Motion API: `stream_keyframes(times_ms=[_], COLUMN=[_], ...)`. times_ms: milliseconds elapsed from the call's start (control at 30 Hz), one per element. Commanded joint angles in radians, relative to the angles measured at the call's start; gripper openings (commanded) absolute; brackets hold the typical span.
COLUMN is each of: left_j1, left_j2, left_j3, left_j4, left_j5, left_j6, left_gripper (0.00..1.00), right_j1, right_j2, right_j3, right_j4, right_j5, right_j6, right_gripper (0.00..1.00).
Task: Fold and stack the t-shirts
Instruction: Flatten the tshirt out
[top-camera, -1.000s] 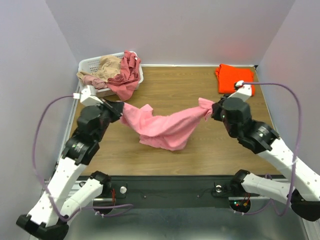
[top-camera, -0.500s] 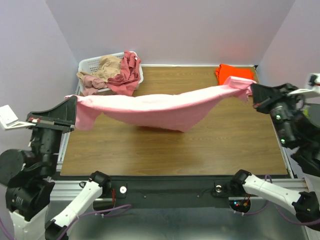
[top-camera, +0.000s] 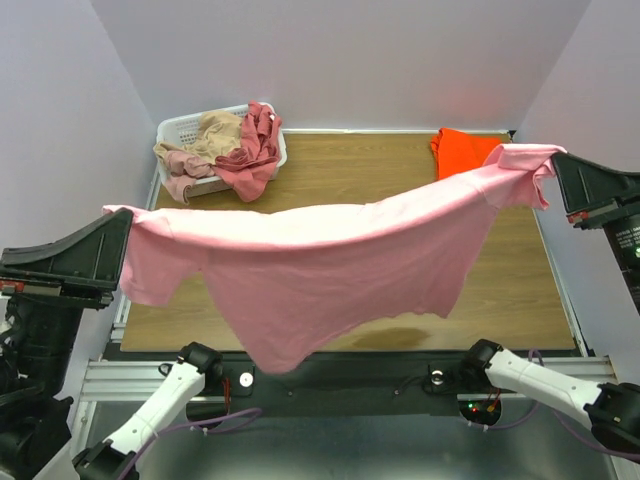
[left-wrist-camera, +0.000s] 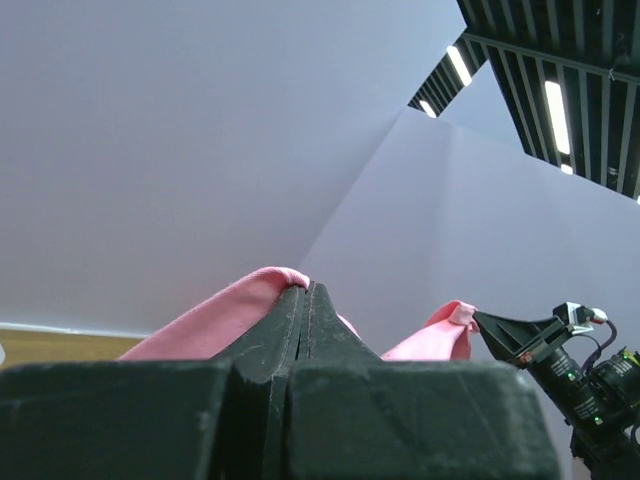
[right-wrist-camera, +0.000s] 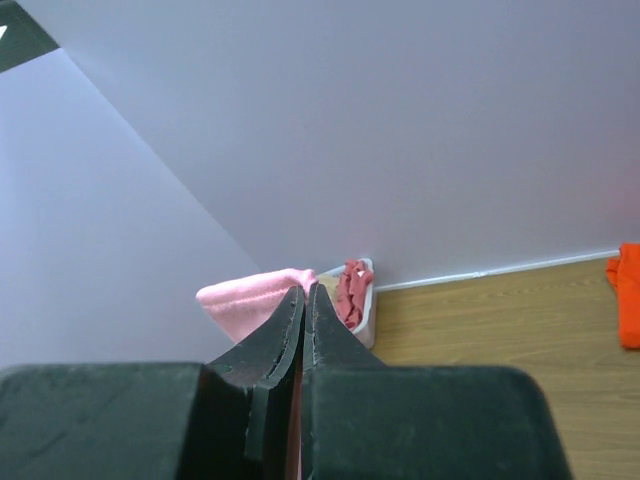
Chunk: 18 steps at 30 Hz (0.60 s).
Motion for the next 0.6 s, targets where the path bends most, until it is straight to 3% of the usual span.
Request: stream_keyframes(times_ms=[0,100,133,267,400,433,467,500,567], left_j1=[0.011,0.011,0.011,0.011,0.016,0.019,0.023,0.026,0.043], left_j2=[0.079,0.113,0.122,0.189,0.376,0.419,0.465,0.554,0.639], left_j3=[-0.051,-0.186,-0.270,-0.495,-0.640,-0.645,-0.639,-0.631,-0.588], left_j4=[0.074,0.100,0.121,0.166,0.241,0.223,0.208,0.182,0.158], left_j5=[0.001,-0.062,-0.114,-0.286,-0.338,-0.361,-0.387,-0.428,-0.429], left_j6=[0.004,-0.014,-0.029,-0.068,-0.083,-0.100,-0.110,-0.118,-0.100], left_gripper=[0.00,0.00,0.00,0.00,0.00,0.13,0.33,0.96,0.98], right_j1=[0.008,0.008,0.008,0.008,-0.044,-0.095,-0.227,-0.291,-0.367], right_j2=[0.051,0.106,0.152,0.284,0.434,0.475,0.547,0.595,0.736], right_j3=[-0.014,-0.057,-0.071,-0.158,-0.264,-0.282,-0.325,-0.341,-0.327], right_j4=[0.024,0.024,0.025,0.038,0.085,0.097,0.120,0.171,0.176], right_j5=[0.117,0.332,0.468,0.663,0.632,0.554,0.359,0.278,0.210], right_j6=[-0.032,-0.043,-0.043,-0.037,-0.015,-0.011,-0.002,0.000,0.003], right_gripper=[0.00,0.00,0.00,0.00,0.01,0.00,0.00,0.00,0.05])
